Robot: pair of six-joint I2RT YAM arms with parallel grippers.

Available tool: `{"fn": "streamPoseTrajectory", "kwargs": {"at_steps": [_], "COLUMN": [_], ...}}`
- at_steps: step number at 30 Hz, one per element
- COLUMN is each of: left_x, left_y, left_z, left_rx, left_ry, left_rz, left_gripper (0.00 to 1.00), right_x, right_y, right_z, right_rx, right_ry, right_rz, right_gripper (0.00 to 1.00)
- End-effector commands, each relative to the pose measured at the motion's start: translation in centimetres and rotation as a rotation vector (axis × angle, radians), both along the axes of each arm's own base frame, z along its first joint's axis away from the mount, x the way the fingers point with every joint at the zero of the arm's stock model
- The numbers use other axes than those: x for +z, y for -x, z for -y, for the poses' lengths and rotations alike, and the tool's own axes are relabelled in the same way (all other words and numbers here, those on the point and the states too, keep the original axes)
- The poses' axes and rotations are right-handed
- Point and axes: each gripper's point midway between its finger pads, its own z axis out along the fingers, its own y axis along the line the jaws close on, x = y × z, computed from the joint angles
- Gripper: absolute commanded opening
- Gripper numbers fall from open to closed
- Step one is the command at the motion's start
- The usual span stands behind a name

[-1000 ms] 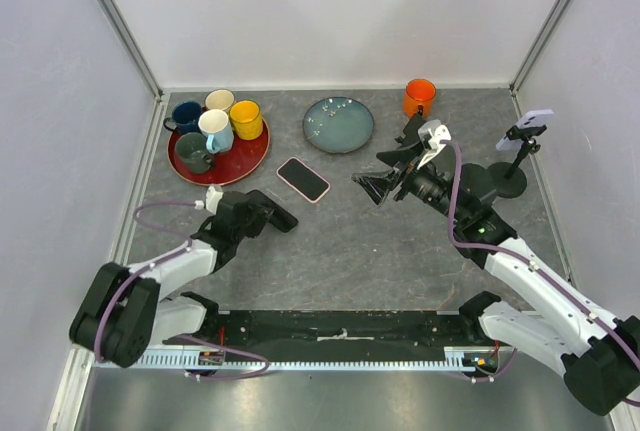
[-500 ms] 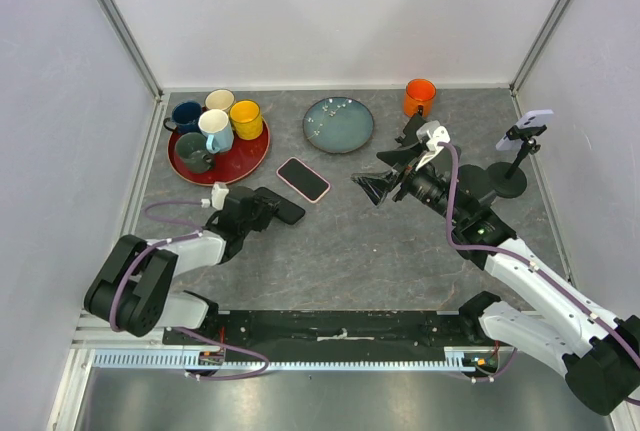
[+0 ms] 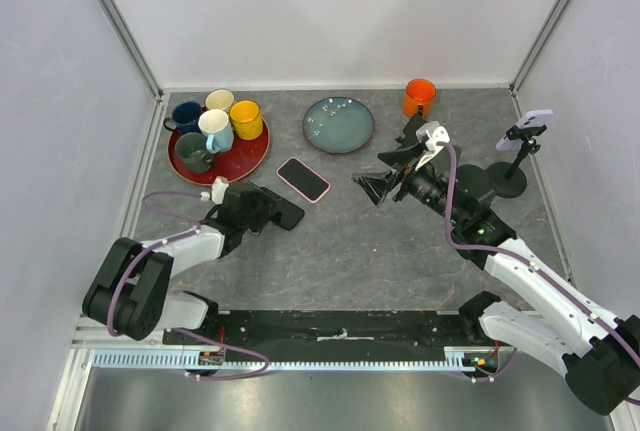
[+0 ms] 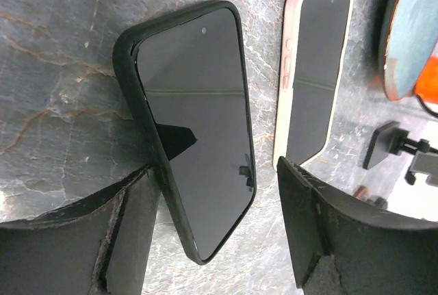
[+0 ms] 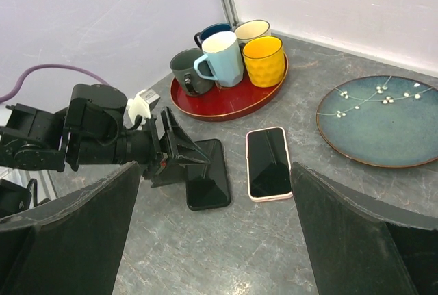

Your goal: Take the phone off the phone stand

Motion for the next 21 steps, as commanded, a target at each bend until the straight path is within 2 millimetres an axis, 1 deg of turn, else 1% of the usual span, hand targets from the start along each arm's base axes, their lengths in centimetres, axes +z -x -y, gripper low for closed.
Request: {"fn": "streamPoseTrajectory", "kwargs": {"at_steps": [1,3,4,6,7,8,9,12,13,14,15,17,18,20,21], "left_x": [1.0,1.0,0.4,0.3,0.3,0.5,0.5,0.8,0.8,1.3,1.3,1.6,2.2,2.9,3.9], "left_y": [-1.6,-2.0,-2.0,-2.0,-2.0,-2.0,-1.9,-1.4,-1.2,-0.9,-0.6,0.0,0.2,0.5,0.7], "left_z": [1.3,2.1,2.2,2.4,2.3,2.3,2.1,1.5,1.3,1.0,0.5,-0.1,-0.6,-1.3,-1.9], "left_rx": [-0.121,-0.159,-0.171,-0.171,-0.168,-0.165,-0.161,-0.155,-0.150,-0.146,-0.137,-0.134,-0.124,-0.130,-0.121], "left_ry": [-0.062,-0.064,-0.069,-0.061,-0.061,-0.060,-0.066,-0.090,-0.097,-0.102,-0.117,-0.144,-0.163,-0.203,-0.226], "left_rz": [0.013,-0.004,-0.024,-0.033,-0.033,-0.028,-0.030,-0.032,-0.032,-0.024,-0.025,-0.021,-0.007,0.009,0.030], "left_gripper": [0.74,0.75,0.75,0.76,0.79,0.85,0.87,0.92,0.93,0.94,0.95,0.96,0.96,0.98,0.98], "right_x": [0.0,-0.1,0.0,-0.2,-0.1,-0.2,-0.2,-0.1,-0.1,-0.1,0.2,0.1,0.3,0.0,0.3], "right_y": [0.1,0.1,0.1,0.1,0.1,0.1,0.0,-0.3,-0.5,-0.6,-0.9,-1.1,-1.3,-1.8,-2.0], "right_z": [0.1,0.0,0.1,0.1,0.1,0.1,0.3,0.6,0.8,0.9,1.1,1.5,1.6,2.2,2.4], "right_rx": [-0.004,-0.004,-0.006,-0.004,-0.006,-0.007,-0.014,-0.046,-0.058,-0.067,-0.087,-0.111,-0.123,-0.164,-0.177], "right_ry": [0.008,0.013,0.013,0.021,0.021,0.028,0.032,0.044,0.051,0.053,0.052,0.063,0.064,0.082,0.086], "right_rz": [0.014,0.009,0.011,0.002,0.005,-0.001,0.000,-0.011,-0.019,-0.022,-0.023,-0.040,-0.041,-0.065,-0.065], "right_gripper": [0.98,0.98,0.98,0.98,0.98,0.98,0.98,0.98,0.98,0.98,0.98,0.98,0.98,0.98,0.98]}}
